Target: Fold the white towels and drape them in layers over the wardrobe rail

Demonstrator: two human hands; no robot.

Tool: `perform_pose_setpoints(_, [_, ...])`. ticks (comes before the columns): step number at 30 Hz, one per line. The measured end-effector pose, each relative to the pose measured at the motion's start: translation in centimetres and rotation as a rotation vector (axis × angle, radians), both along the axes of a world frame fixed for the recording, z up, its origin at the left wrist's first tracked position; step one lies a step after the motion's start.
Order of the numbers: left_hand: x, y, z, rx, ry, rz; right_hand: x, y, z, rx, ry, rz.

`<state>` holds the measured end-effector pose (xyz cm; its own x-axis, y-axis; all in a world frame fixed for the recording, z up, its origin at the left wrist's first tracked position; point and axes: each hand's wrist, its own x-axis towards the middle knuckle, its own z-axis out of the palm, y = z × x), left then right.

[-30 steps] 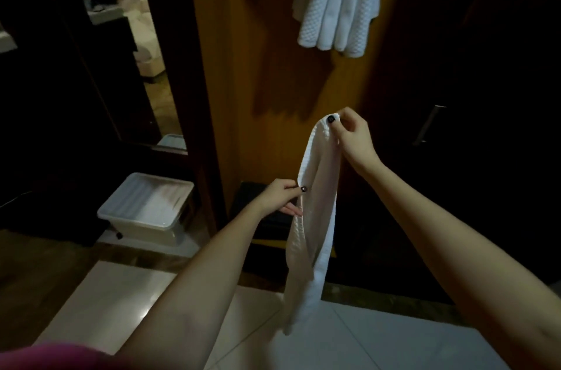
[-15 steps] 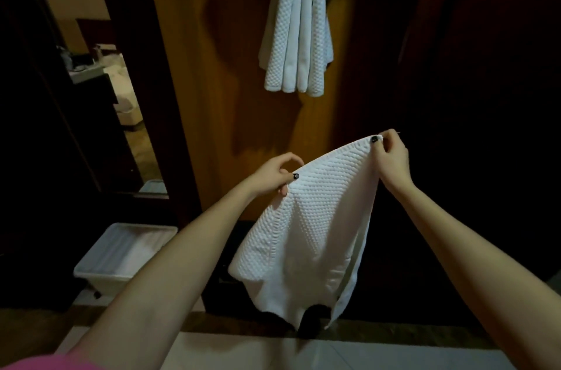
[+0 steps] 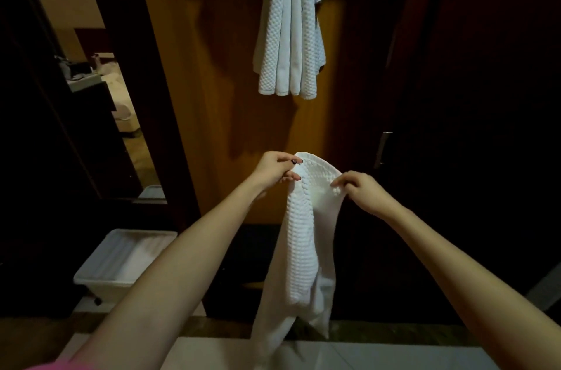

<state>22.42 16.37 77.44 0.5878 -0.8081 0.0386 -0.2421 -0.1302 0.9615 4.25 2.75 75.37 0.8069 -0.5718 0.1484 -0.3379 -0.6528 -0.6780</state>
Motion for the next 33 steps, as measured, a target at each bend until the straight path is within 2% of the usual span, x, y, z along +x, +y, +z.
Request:
perform_pose_setpoints(7, [-0.4,0.3,0.7,-0.092,0.246,0.049,0.5,3.3,-2.6,0.025,0.008,0.127])
perform_pose_setpoints(13, [0.1,2.0,3.1,-0.036,0.072,-0.031,1.9,4.3,-3.2,0.108,-0.048,0.155])
perform_pose_setpoints(16, [0.1,2.9,3.6,-0.021,0.022,-0.052,3.3,5.0,-2.9,0.055,0.006,0.233])
perform_pose_setpoints(19, [0.6,3.6,3.5,-0.024,-0.040,0.002,4.1,5.4,-2.8,0.027,0.002,0.261])
perform_pose_setpoints(25, [1.6,4.3,3.1,-0.050,-0.047,0.059,5.1,6.5,-5.3,0.035,0.083,0.304])
perform_pose_setpoints(29, [2.3,4.6,3.0,-0.053,-0.079,0.154,5.4,7.0,-6.6,-0.035,0.076,0.292])
perform_pose_setpoints(33, [4.7,6.1,2.5,0.137,-0.388,0.321,5.2,5.6,-5.1,-0.065,-0.051,0.251])
